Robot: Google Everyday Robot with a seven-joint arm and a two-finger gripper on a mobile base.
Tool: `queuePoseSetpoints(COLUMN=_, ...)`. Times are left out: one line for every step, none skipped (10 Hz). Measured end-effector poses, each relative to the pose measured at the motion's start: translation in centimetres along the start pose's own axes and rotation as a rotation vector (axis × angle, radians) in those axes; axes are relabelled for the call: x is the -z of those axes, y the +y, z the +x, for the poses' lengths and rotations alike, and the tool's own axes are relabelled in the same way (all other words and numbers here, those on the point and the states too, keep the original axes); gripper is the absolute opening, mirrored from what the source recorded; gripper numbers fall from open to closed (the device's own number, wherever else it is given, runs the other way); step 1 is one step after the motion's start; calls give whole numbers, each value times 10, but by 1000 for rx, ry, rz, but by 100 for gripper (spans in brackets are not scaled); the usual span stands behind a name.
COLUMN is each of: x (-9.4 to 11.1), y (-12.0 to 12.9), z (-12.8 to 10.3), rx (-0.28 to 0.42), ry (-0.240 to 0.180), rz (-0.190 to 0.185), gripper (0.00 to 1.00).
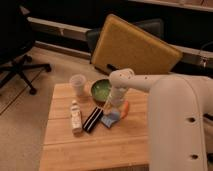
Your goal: Place the white sponge in the ceramic cup
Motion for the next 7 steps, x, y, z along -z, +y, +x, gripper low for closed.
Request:
queuePoseSetpoints(x=-8, y=0, z=-1, rx=-6, ry=20, rz=4, gripper=65)
queuePoseSetpoints(x=-12, y=-1, z=-4, rx=-12, ry=29, rz=10, gripper=65)
queuePoseSetpoints(x=-13, y=-1, z=-7, rx=-13, ry=30, rz=17, gripper=65)
queuePoseSetpoints(x=-13, y=-2, z=-10, rx=-14, ry=29, rz=23, gripper=65)
queuePoseSetpoints(x=-13, y=-4, z=-13, rx=-18, ry=28, rz=31, gripper=65)
queuePoseSetpoints(x=-14, y=-5, z=-14, rx=-20, ry=30, rz=37, gripper=65)
queuePoseSetpoints(x=-15, y=-6, z=-14, rx=-22, ry=34, rz=42, gripper=65)
